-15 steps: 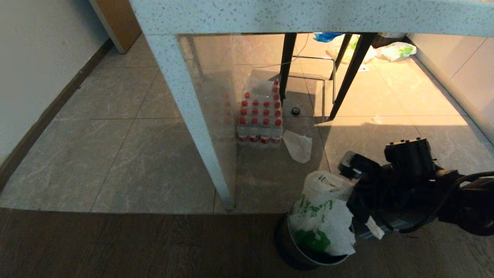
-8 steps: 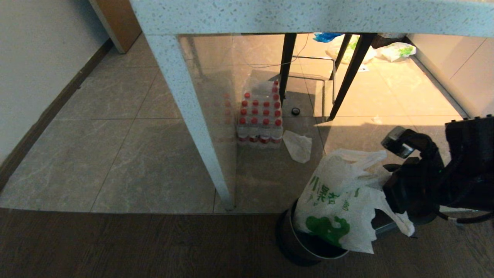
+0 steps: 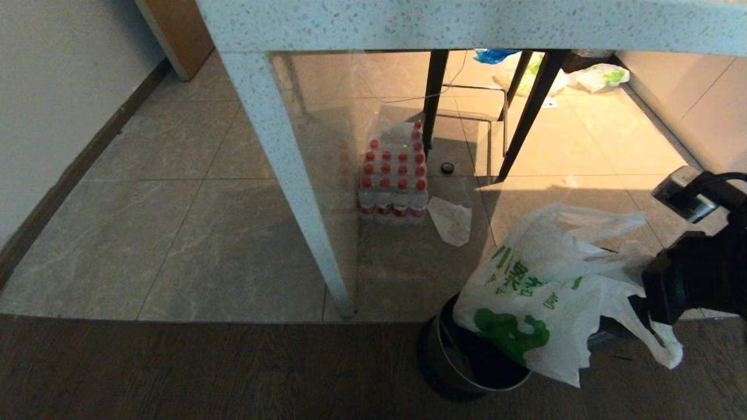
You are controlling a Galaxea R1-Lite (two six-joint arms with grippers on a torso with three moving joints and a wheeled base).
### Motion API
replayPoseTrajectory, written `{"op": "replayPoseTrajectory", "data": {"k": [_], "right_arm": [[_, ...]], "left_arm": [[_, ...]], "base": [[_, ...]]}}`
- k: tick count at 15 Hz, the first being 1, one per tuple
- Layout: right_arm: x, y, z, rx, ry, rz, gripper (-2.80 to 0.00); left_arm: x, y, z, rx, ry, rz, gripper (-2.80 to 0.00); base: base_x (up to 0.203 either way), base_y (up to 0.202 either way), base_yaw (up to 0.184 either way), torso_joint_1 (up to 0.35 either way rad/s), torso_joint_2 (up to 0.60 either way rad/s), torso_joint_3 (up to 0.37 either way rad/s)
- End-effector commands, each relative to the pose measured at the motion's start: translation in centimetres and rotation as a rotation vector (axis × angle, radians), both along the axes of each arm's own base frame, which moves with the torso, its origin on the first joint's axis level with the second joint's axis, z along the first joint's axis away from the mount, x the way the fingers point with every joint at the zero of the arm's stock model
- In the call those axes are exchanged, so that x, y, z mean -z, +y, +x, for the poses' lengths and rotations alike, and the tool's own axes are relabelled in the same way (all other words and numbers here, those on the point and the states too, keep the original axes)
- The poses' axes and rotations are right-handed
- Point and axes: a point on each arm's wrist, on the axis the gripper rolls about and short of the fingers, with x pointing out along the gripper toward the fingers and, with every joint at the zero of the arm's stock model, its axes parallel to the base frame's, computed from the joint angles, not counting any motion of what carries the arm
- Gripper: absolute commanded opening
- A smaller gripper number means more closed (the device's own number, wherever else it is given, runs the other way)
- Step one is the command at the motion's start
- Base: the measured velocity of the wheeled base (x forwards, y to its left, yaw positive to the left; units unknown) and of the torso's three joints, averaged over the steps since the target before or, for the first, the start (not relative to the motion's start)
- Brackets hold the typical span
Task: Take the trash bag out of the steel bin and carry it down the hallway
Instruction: Put the trash bag at the door
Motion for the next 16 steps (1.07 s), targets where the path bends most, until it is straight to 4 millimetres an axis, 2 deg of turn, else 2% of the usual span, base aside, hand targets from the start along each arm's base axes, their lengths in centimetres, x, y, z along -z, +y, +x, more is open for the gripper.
{"op": "replayPoseTrajectory", "data": {"k": [1,5,7,9,12,14,16], "right_arm": [[-1.3,-0.5,-2.0,0.02,-0.01,0.022,-2.8],[-2.7,-2.2,-6.9,0.142,0.07,0.106,-2.8],[-1.9,-3.2,-9.8,0.201,0.054,0.13,-2.8],[0.5,-3.7,-12.9,0.239,0.042,0.14,-2.8],[5.7,-4.0,-16.7,0.275,0.04,0.152,-2.8],[8.4,-4.1,-18.5,0.32,0.007,0.157,-2.8],[10.2,-4.2,-19.8,0.394,-0.05,0.166,-2.8]], "left_arm": [[0.0,0.0,0.0,0.0,0.0,0.0,-2.8],[0.0,0.0,0.0,-0.001,0.001,0.0,-2.8],[0.0,0.0,0.0,0.0,0.001,0.0,-2.8],[0.0,0.0,0.0,-0.001,0.001,0.0,-2.8],[0.0,0.0,0.0,0.0,0.0,0.0,-2.8],[0.0,0.0,0.0,0.0,0.0,0.0,-2.8],[0.0,0.0,0.0,0.0,0.0,0.0,-2.8]], "base": [[0.0,0.0,0.0,0.0,0.0,0.0],[0.0,0.0,0.0,0.0,0.0,0.0],[0.0,0.0,0.0,0.0,0.0,0.0],[0.0,0.0,0.0,0.0,0.0,0.0],[0.0,0.0,0.0,0.0,0.0,0.0],[0.0,0.0,0.0,0.0,0.0,0.0],[0.0,0.0,0.0,0.0,0.0,0.0]]}}
